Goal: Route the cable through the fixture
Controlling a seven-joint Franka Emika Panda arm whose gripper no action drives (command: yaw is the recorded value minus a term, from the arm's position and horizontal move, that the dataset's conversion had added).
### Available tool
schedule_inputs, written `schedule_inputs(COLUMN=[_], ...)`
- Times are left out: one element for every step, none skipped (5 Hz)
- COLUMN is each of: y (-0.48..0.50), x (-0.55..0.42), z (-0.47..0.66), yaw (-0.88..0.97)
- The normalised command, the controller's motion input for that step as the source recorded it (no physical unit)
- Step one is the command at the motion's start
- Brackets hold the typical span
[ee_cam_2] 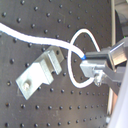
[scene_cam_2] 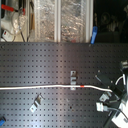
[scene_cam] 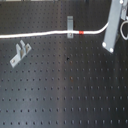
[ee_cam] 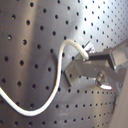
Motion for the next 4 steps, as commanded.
schedule_inputs(y=[0.052,0.126,0.207,0.154], x=[-0.065,-0.275,-0.404,-0.162], z=[0.07,0.14,0.32,0.23], yaw=[0.81,0.70,0.19,0.02])
